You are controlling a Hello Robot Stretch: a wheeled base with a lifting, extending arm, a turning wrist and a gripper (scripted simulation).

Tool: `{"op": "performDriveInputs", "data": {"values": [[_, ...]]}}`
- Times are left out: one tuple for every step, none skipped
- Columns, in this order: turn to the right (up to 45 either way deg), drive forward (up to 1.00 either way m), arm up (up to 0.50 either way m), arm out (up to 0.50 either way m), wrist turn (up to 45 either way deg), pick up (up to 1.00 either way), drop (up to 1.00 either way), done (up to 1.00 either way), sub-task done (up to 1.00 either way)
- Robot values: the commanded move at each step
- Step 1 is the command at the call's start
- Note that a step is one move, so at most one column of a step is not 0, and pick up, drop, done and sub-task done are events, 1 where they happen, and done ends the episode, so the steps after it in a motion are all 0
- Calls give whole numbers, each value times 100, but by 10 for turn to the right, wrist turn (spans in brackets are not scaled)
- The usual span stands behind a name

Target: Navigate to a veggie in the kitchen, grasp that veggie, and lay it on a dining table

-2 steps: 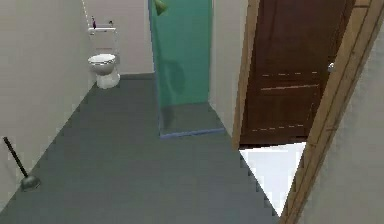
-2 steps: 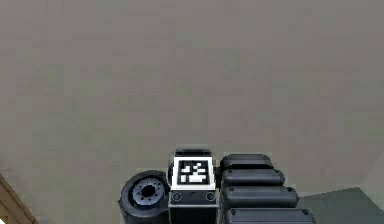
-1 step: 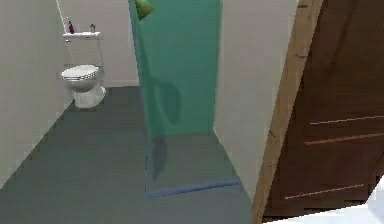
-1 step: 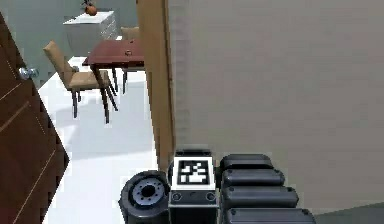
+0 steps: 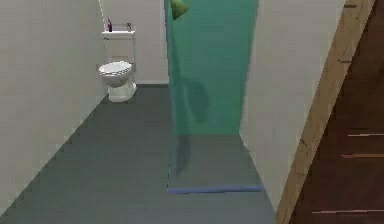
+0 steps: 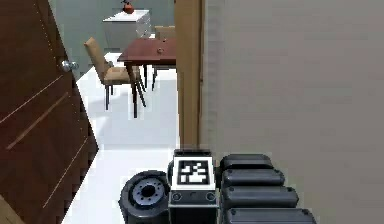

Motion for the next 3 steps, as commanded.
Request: {"op": "performDriveInputs", "data": {"values": [[0,30,0,0,0,0,0,0,0],[450,0,0,0,0,0,0,0,0],[420,0,0,0,0,0,0,0,0]]}}
